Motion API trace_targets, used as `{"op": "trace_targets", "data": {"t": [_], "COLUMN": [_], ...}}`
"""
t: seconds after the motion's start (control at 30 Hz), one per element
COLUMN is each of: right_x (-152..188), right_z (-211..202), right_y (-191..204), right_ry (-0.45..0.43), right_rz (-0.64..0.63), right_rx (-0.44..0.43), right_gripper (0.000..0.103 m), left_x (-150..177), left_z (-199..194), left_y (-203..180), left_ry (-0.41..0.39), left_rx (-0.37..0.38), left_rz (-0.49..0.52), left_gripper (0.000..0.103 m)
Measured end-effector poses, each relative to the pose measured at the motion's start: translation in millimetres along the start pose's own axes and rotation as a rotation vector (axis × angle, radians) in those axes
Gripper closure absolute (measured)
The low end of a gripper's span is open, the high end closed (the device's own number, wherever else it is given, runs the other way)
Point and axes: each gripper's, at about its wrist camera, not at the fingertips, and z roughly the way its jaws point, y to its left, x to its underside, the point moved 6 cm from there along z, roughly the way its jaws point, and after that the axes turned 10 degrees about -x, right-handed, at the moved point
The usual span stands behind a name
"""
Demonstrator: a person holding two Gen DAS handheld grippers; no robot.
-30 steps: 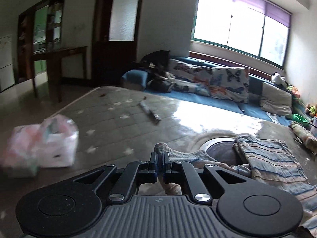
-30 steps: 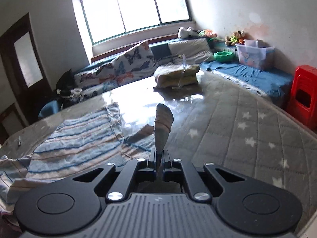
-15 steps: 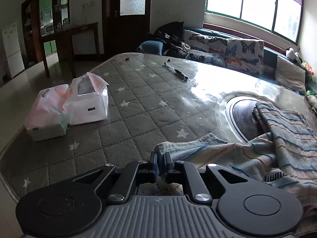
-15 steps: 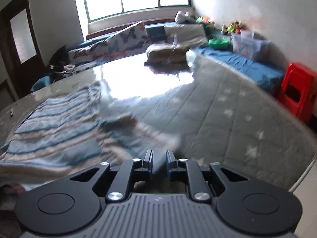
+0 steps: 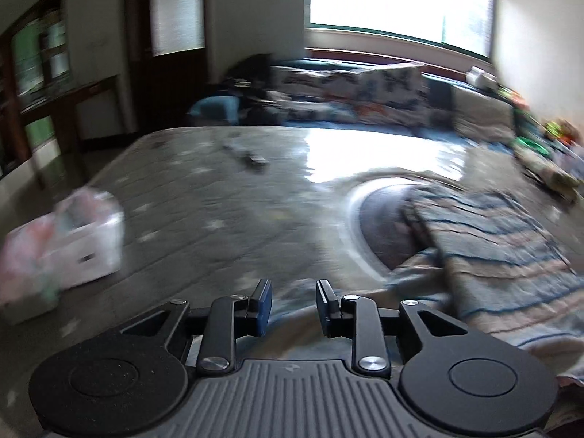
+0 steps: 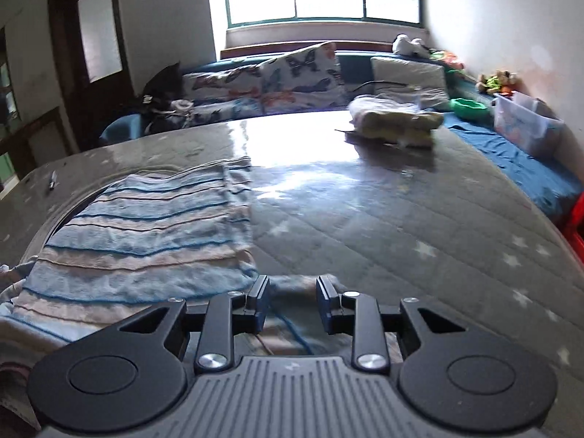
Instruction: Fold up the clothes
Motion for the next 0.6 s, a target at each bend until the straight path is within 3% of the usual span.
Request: {"op": "trace_targets", "data": {"t": [0.3,0.4,0.47,0.6], "right_x": [-26.1,-32.8,-37.0,-45.0], "right_z": [44.5,59.2,69.5,87.6], "right_y": [20.8,22.9,23.5,25.4], "right_ry": [0.053,0.074,0.088,0.102], "right_rz": [-0.074,-0.096,-0.103,-0.11], "right_rx": [-0.052,-0.059,-0.066,-0.08], "right_gripper": [0.075,0.074,0.074,0.074], "left_x": [-12.2,-11.3,-10.8,-8.9], "left_z": [45.9,55.8,61.3,66.9], "left_y": [-78.2,-90.0,-93.9,-101.7], "left_ry": [-0.003,-0.005,0.0,0.009], "left_rx": [0.193,0.212,0.216,0.272], "left_rz": [0.221,0.276,0.294,0.322], "left_gripper": [0.07,0.064,0.055,0.057]}}
